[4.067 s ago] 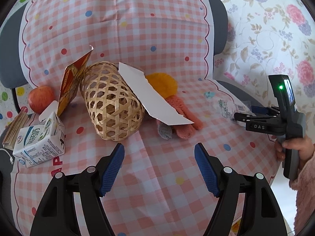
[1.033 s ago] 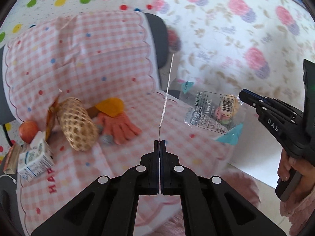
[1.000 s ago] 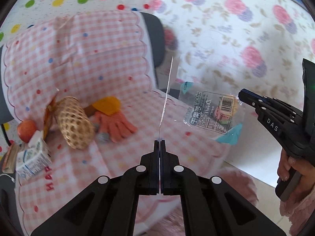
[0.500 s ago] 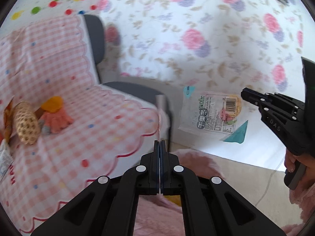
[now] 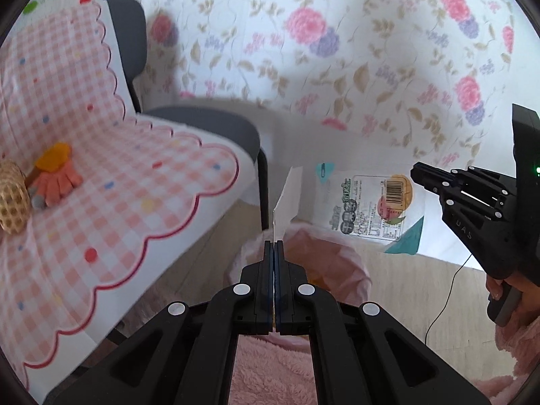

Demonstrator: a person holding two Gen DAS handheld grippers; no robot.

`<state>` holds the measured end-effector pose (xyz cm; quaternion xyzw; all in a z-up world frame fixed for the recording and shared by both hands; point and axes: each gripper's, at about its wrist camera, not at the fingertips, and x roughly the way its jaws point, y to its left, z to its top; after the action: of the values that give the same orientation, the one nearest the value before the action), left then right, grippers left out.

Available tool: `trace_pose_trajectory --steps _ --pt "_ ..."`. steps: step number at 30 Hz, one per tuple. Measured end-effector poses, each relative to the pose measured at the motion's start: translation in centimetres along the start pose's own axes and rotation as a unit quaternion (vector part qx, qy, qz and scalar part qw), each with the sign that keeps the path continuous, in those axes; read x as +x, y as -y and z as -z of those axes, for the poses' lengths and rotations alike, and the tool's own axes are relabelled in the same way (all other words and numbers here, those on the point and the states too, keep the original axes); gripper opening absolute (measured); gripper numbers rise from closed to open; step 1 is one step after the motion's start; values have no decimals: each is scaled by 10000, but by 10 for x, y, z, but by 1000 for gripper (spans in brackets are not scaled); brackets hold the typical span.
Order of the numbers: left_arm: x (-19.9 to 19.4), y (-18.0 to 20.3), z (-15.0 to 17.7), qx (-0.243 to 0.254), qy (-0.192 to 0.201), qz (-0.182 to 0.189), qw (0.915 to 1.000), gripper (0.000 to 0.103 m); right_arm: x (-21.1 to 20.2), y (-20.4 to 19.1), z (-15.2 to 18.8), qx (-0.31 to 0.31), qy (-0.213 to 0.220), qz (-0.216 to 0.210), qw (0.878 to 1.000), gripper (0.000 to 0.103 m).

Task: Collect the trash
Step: 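Carry the packet over the pink bin and open the right gripper, then move both tools back over the chair seat toward the milk carton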

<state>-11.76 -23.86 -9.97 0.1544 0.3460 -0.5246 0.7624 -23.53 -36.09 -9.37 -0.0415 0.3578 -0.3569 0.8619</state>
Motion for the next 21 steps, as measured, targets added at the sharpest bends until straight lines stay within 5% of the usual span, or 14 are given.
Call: trace_pose_trajectory --steps 9,11,13,21 --pt "42 3 4 -65 -495 102 9987 3 35 -7 13 -84 -489 -215 9985 3" --pt "46 2 3 -70 -517 64 9986 20 38 -7 12 -64 -519 -238 9983 11" --pt "47 -1 1 -145 -474 41 9988 40 39 -6 10 -5 -489 -308 9983 33" --pt "19 -31 -6 -435 -154 -471 9978 46 21 10 -17 446 -83 -583 9973 33"
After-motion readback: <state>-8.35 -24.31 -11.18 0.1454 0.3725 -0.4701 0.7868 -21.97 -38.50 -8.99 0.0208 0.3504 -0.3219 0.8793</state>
